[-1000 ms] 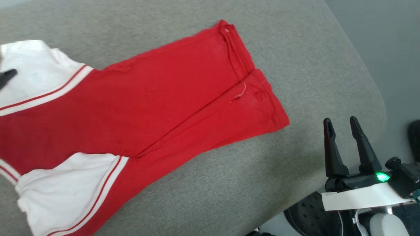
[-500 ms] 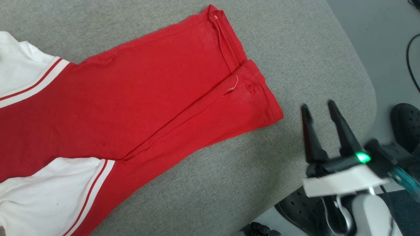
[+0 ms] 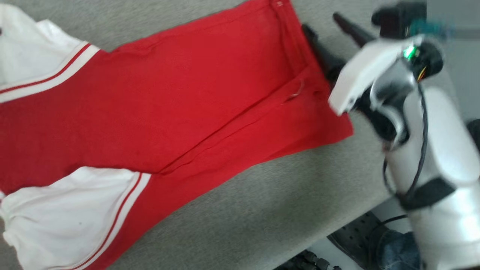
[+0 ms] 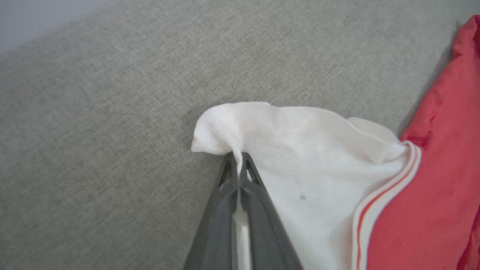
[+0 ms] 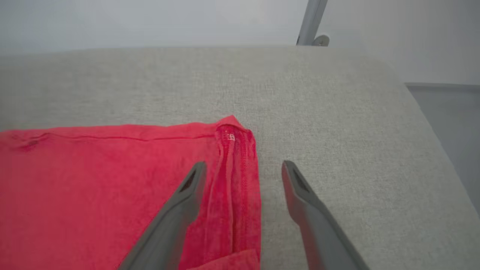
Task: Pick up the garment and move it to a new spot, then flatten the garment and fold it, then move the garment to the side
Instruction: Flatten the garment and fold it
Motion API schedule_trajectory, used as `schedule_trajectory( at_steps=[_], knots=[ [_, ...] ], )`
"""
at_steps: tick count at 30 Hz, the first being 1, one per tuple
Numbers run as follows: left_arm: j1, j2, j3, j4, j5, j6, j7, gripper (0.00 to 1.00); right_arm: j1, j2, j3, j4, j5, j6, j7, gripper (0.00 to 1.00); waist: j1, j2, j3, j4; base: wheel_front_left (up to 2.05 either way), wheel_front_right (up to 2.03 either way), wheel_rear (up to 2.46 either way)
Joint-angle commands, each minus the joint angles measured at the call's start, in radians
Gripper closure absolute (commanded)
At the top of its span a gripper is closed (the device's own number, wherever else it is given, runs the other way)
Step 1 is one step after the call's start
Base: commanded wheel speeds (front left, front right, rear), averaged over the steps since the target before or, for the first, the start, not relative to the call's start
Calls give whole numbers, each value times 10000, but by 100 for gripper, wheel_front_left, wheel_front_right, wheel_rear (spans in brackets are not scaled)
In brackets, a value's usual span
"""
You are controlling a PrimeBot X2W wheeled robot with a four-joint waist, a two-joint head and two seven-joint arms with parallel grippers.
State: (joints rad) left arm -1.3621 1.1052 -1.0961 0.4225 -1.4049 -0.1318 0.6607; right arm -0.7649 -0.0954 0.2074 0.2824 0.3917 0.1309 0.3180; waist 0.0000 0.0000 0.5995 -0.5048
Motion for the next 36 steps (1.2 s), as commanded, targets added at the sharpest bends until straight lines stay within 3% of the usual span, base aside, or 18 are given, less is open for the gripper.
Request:
schedule_trajectory(
  at_steps=[1,9,19,20,21,22,28,33,36],
  knots=[
    [-174,-66,-43,-88,184,24,30,100,-476,-121,5,434,54,-3,465,0,0,0,333,363,0,0,0],
    [-683,-399,-309,-767,216,26,-71,100,-2540,-297,59,2672,70,-3,2043,0,0,0,797,975,0,0,0],
    [-985,-485,-641,-1126,19,27,-280,100,-3444,-112,282,4292,165,-3,2483,0,0,0,1090,1156,0,0,0],
    [-995,-521,-685,-1141,30,27,-320,100,-3467,-95,321,4429,196,-3,2544,29,0,0,1089,1177,0,0,0],
    [-998,-553,-721,-1162,15,27,-393,100,-3493,-91,348,4525,226,-3,2558,69,0,0,1077,1198,0,0,0],
    [-992,-593,-727,-1178,-20,26,-523,100,-3532,-122,309,4593,229,-5,2484,97,0,0,1053,1225,0,0,0],
    [-776,-980,-520,-1766,-675,23,-1763,100,-3558,-571,84,4381,197,-6,1675,100,0,0,473,1608,0,0,0],
    [-239,-1087,-518,-2675,-962,23,-2822,100,-2971,-949,227,3619,576,-5,1435,100,0,0,-271,2055,0,0,0],
    [325,-1075,-459,-3403,-1176,23,-3862,100,-2193,-1514,289,2762,839,-5,1458,100,0,0,-852,2481,0,0,0]
  ],
)
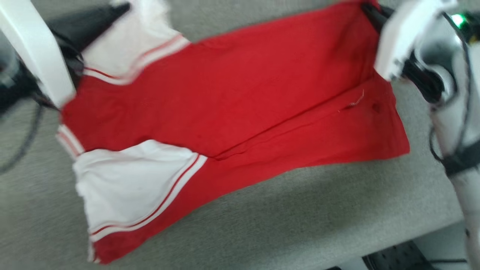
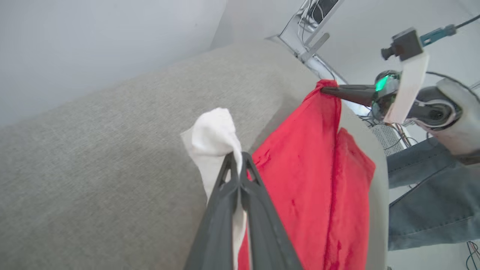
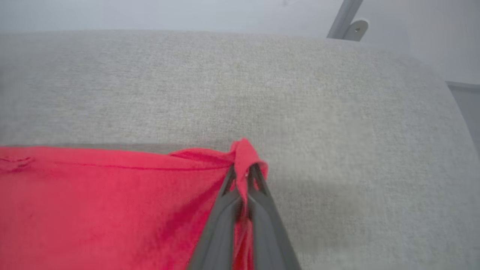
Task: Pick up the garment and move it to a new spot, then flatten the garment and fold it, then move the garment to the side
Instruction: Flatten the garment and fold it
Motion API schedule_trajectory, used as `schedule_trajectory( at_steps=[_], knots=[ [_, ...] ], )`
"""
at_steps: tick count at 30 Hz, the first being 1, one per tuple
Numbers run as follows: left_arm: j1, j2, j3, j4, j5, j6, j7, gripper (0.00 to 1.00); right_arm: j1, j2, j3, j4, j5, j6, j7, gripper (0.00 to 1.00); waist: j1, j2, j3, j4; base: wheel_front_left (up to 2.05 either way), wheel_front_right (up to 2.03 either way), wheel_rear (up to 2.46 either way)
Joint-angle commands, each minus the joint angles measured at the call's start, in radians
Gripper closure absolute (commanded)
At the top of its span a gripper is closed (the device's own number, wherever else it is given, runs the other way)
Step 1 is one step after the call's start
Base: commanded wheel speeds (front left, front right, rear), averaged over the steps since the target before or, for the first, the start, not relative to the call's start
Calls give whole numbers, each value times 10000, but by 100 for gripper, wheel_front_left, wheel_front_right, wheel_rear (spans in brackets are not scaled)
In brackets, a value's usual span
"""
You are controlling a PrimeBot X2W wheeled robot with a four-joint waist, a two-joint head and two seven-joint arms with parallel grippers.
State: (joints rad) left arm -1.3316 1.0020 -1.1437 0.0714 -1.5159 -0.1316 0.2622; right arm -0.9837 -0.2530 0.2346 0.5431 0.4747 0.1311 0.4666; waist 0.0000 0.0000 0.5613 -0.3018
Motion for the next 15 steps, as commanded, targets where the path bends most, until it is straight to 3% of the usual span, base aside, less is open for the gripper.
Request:
schedule_trajectory(
  at_steps=[1,7,15],
  knots=[
    [266,-22,-4,-178,-113,21,-214,100,307,-132,-25,-189,87,-7,6,100,0,0,-650,607,0,0,0],
    [1994,439,-393,-1715,109,21,-2384,100,2810,-1187,-653,-2417,318,-5,450,100,0,0,-1521,1456,0,0,0],
    [4395,1088,-1030,-2790,535,21,-4730,100,6289,-1406,-2309,-5384,251,-5,1158,100,0,0,-2015,2118,0,0,0]
  ],
)
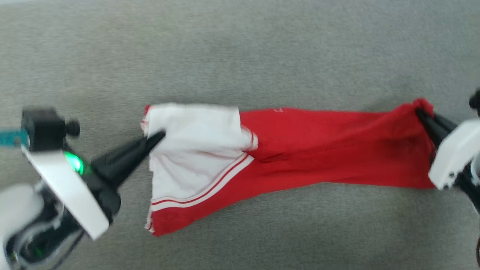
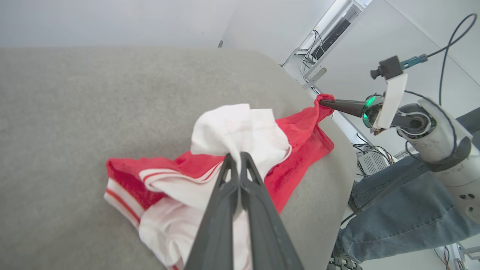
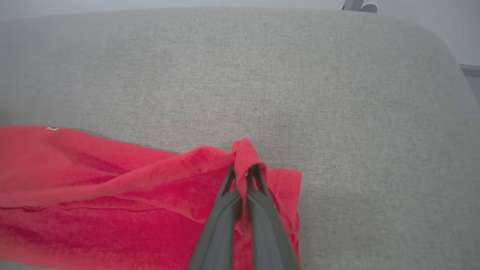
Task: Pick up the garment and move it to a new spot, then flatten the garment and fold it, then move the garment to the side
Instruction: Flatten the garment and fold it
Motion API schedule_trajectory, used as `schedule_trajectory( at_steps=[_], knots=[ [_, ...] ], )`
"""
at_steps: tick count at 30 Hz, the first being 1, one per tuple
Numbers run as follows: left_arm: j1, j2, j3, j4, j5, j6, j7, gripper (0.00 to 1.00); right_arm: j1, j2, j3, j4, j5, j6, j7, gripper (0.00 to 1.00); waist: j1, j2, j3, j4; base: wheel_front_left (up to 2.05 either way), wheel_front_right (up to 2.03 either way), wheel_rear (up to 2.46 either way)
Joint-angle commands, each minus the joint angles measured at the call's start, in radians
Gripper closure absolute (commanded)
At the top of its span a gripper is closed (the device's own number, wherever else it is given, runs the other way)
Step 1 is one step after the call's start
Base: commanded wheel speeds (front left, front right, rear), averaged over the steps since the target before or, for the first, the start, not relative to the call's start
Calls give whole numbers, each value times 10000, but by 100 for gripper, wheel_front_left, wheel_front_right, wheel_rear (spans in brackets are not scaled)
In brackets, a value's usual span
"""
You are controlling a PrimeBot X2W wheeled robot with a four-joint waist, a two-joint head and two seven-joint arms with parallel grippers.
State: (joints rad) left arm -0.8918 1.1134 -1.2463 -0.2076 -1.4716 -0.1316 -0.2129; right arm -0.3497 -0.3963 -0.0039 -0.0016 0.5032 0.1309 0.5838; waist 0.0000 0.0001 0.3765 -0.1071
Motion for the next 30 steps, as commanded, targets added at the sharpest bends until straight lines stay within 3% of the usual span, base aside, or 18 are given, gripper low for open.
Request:
schedule_trajectory(
  at_steps=[1,5,8,16,21,22,23,24,25,26,27,30],
  knots=[
    [267,49,-36,-53,118,21,-137,100,260,105,-110,-222,-61,-3,72,100,0,-1,-178,204,0,0,0],
    [1303,127,-101,-105,256,21,-459,100,1196,457,-787,-983,-143,-3,405,100,0,-1,-138,263,0,0,0],
    [1931,-142,-116,179,259,21,-522,100,1528,778,-1261,-1148,-293,-3,496,100,0,-1,-28,284,0,0,0],
    [2404,-1460,322,1976,881,23,-532,100,1077,1547,-1751,169,-925,-3,28,100,0,-1,317,148,0,0,0],
    [2429,-1814,122,2756,1414,21,-529,100,690,1759,-1498,1011,-1075,-3,-343,100,0,-1,427,35,0,0,0],
    [2421,-1882,112,2856,1491,23,-528,100,682,1793,-1426,1088,-1068,-3,-378,94,0,-1,429,29,0,0,0],
    [2440,-1950,158,2919,1452,23,-526,98,679,1808,-1396,1144,-1031,-3,-397,67,0,-1,423,32,0,0,0],
    [2472,-2000,275,2943,1407,23,-527,82,662,1802,-1424,1144,-942,-3,-430,15,0,-1,414,46,0,0,0],
    [2503,-2023,429,2962,1444,23,-528,62,668,1760,-1478,1097,-895,-3,-468,0,0,-1,400,70,0,0,0],
    [2503,-2023,429,2962,1444,23,-528,62,668,1760,-1478,1097,-895,-3,-468,0,0,-1,400,70,0,0,0],
    [2671,-2098,746,2974,1519,23,-529,0,814,1677,-1641,889,-774,-3,-373,0,0,-1,333,144,0,0,0],
    [3088,-2283,1504,3051,1655,23,-529,0,992,1675,-2067,578,-431,-3,-89,0,0,-1,214,291,0,0,0]
  ],
)
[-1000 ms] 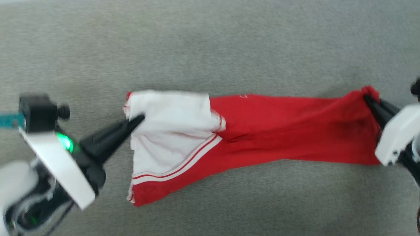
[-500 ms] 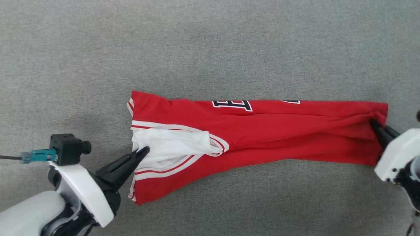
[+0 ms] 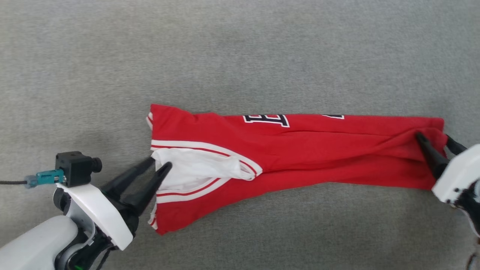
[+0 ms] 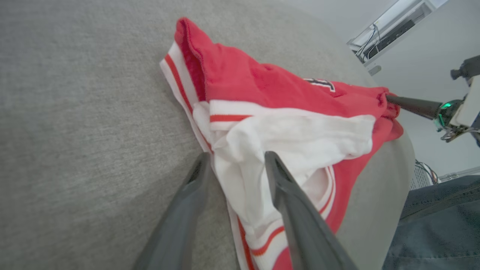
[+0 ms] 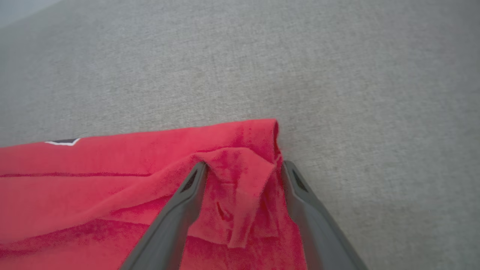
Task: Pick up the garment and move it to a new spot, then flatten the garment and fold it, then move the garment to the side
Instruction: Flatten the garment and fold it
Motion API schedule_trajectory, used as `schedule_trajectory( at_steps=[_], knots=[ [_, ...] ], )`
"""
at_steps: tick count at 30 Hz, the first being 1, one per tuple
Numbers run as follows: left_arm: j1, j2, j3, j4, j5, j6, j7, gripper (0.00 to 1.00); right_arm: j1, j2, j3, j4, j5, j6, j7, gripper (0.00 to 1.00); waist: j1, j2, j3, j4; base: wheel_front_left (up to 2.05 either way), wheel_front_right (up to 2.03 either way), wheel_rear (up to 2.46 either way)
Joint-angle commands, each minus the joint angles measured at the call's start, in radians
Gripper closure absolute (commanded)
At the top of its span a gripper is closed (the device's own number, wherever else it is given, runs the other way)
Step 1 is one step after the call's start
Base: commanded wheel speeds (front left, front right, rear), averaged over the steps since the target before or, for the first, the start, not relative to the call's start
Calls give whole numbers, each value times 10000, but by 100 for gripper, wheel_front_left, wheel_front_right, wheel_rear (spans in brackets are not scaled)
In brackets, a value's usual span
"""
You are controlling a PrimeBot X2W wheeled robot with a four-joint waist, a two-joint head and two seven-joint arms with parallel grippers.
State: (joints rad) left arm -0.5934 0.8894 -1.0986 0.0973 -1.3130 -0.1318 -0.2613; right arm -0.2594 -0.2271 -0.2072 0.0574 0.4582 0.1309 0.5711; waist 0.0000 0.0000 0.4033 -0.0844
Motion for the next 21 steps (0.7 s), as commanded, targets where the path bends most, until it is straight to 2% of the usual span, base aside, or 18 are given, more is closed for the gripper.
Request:
schedule_trajectory(
  at_steps=[1,7,9,14,21],
  knots=[
    [330,-166,334,-15,127,25,-46,0,136,-90,-168,-80,32,-3,158,0,0,0,-91,130,0,0,0],
    [1794,-1257,2458,-77,683,25,-46,0,167,11,-963,294,-92,-3,841,0,0,0,-158,707,0,0,0],
    [2214,-1607,3140,279,1511,25,-46,0,86,93,-1163,612,-73,-3,952,0,0,0,-162,920,0,0,0],
    [3112,-3163,5017,773,3034,23,-47,0,24,265,-1578,1428,-77,-3,1203,0,0,0,-200,1439,0,0,0],
    [3813,-4421,7204,876,5741,23,-47,0,46,328,-1955,2068,-302,-3,1485,0,0,0,-289,1881,0,0,0]
  ],
)
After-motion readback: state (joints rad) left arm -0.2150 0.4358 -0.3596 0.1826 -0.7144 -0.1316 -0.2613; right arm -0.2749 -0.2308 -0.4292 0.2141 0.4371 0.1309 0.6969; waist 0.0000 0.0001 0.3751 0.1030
